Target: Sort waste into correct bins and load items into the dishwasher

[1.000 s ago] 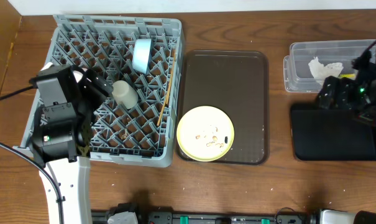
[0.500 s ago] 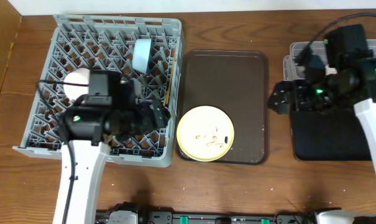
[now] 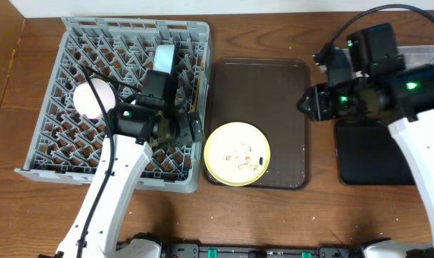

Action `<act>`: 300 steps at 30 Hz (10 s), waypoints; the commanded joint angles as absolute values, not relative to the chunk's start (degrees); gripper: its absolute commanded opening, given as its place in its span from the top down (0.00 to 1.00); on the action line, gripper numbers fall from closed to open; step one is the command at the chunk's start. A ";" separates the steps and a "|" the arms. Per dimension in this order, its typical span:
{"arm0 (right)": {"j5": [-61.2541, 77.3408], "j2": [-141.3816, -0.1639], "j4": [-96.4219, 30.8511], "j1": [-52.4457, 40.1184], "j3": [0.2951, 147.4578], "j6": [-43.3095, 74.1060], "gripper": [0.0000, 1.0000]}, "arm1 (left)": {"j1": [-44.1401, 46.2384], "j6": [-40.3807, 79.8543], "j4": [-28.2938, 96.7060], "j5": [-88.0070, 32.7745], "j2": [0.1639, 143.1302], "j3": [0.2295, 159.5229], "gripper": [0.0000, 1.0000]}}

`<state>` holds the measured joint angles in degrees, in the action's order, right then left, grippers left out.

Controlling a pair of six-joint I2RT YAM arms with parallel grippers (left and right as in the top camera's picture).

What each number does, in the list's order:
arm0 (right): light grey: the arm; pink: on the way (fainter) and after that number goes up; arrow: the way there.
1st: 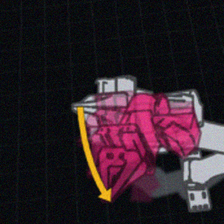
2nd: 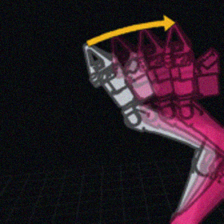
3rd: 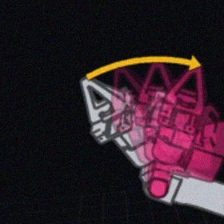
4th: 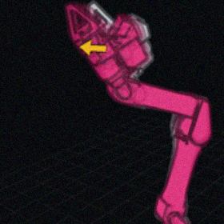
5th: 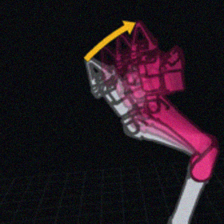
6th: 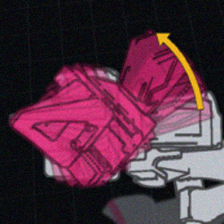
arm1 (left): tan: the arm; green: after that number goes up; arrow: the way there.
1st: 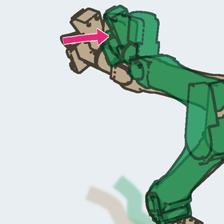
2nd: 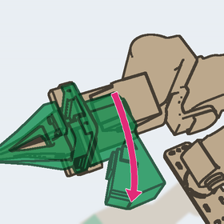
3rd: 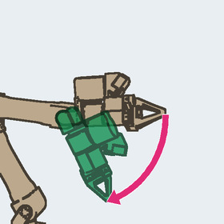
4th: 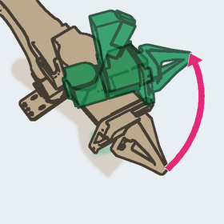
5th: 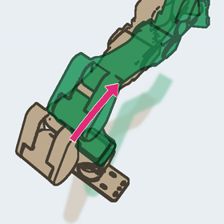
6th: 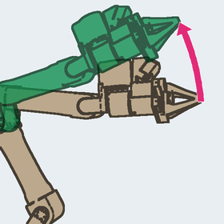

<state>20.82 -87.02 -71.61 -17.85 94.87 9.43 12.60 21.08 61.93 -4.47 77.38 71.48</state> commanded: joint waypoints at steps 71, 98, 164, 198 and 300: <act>-10.55 -111.15 -48.36 -50.68 80.01 42.22 0.75 | 0.78 32.18 59.94 9.45 83.09 67.33 0.02; -10.52 -120.66 -47.48 -52.60 80.01 42.19 0.84 | 0.78 31.59 63.40 7.09 59.46 69.76 0.02; -0.10 -109.91 -78.81 2.17 106.08 45.50 0.98 | 0.78 31.59 63.40 7.09 59.48 69.71 0.02; 34.52 -109.95 -82.30 22.96 105.93 22.92 0.99 | 0.78 31.59 63.40 7.09 59.48 69.71 0.02; 66.02 -110.56 -96.57 46.41 91.81 -14.44 0.99 | 0.78 31.59 63.40 7.09 59.48 69.71 0.02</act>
<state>63.51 -110.98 -97.27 45.39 92.01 -12.67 0.95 31.53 63.13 7.22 59.40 68.49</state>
